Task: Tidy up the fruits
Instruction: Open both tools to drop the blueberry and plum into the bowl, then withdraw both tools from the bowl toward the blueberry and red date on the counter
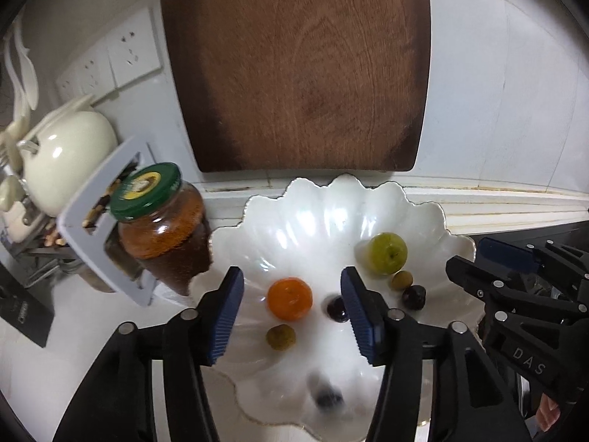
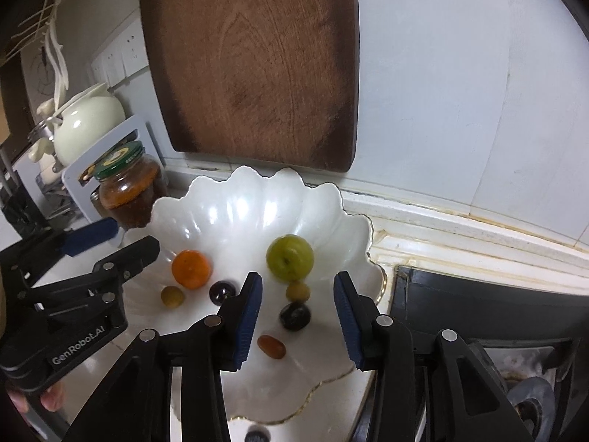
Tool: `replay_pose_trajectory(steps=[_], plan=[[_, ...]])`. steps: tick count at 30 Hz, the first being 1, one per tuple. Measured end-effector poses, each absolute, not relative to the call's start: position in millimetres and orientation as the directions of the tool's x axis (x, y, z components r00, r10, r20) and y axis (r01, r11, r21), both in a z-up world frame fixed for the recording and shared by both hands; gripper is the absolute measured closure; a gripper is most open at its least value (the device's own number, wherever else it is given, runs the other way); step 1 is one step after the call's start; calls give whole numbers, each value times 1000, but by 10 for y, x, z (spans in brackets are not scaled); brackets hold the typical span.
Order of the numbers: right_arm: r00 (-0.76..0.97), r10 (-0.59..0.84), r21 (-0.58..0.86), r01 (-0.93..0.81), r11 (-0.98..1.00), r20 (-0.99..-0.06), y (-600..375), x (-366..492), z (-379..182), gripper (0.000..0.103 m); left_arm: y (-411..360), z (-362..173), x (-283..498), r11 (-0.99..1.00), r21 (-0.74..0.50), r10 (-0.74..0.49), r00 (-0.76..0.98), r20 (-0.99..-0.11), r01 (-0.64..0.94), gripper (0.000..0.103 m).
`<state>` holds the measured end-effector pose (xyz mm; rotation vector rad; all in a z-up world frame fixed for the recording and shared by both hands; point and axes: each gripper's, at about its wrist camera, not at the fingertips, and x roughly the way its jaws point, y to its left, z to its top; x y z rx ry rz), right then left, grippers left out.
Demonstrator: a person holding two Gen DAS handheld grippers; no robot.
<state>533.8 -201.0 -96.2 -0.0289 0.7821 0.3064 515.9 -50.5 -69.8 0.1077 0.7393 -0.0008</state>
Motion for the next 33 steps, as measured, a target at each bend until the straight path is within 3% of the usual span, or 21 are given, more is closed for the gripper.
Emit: replay_pose_trajectory(steps=[9,18,33], plan=[[708,296,75,-326,942,-641,-2070,4995,-692,61,-521,-406,4778,993,116,77,781,-619,-6,36],[741,331,73,-359,931,-584,-2130,4681,-453,61,-573,-161,4376,993,114,75,822,-565,-13,35],[763,374,43,-415,909,-527,-2193,4199,-298,61,-531,-85,3795,998,56,39,836,-547,-10,35]])
